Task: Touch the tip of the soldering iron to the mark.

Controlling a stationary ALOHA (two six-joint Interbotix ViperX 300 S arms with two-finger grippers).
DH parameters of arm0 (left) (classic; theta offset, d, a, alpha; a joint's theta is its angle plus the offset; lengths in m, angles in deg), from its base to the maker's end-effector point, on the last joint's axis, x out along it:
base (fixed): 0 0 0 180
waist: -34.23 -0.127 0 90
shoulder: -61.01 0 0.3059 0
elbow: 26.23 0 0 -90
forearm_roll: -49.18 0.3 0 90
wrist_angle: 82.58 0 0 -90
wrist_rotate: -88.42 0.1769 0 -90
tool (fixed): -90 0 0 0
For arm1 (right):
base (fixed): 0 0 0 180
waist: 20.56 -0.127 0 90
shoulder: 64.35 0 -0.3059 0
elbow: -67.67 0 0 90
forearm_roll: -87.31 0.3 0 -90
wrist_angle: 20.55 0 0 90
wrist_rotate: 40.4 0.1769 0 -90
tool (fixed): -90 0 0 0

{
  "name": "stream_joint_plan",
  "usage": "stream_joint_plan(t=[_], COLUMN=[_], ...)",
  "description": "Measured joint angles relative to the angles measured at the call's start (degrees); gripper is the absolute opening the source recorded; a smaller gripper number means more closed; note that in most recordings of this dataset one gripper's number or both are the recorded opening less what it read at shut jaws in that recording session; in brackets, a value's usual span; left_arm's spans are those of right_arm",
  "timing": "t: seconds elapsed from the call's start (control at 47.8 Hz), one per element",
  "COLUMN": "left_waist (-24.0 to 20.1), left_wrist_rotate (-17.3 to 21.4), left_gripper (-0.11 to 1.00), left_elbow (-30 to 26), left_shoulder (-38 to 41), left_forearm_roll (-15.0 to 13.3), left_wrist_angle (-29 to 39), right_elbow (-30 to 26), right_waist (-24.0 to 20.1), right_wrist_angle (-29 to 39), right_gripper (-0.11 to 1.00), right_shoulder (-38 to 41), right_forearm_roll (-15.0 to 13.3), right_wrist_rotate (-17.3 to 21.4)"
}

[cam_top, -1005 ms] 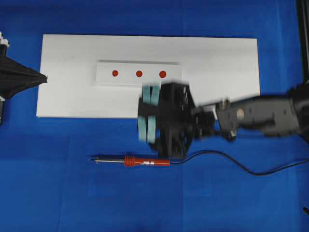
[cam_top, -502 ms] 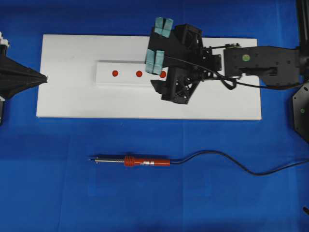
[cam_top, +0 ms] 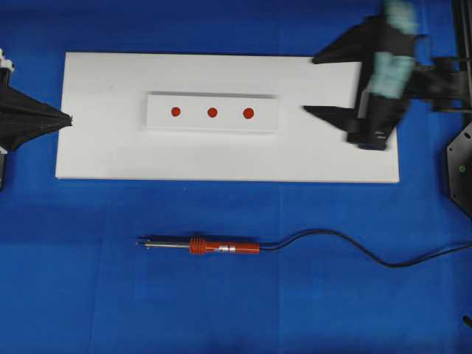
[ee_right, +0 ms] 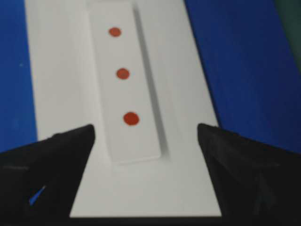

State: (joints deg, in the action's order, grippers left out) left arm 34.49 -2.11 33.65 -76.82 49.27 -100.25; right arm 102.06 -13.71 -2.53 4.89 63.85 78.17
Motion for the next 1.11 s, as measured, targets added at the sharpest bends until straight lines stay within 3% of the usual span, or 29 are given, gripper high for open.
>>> stream_joint_plan(t=[0.44,0.649,1.109], left_waist=[0.00,0.00,0.00], left_wrist_rotate=[0.00,0.00,0.00], left_gripper=[0.00,0.00,0.00], left_elbow=[0.00,0.00,0.00], left_shoulder=[-0.09,-0.09,-0.09], left_forearm_roll=[0.00,0.00,0.00], left_wrist_angle=[-0.09,0.00,0.00], right_elbow=[17.31,23.20,24.96], right_waist=[0.00,0.00,-0.35], right_wrist_angle=[-3.69,-6.42,-7.21], right_gripper=[0.90,0.90,0.90], right_shoulder=[-23.47,-28.92,-30.06], right_forearm_roll=[0.97,2.20,2.90], right_wrist_rotate=[0.62,0.70,0.70])
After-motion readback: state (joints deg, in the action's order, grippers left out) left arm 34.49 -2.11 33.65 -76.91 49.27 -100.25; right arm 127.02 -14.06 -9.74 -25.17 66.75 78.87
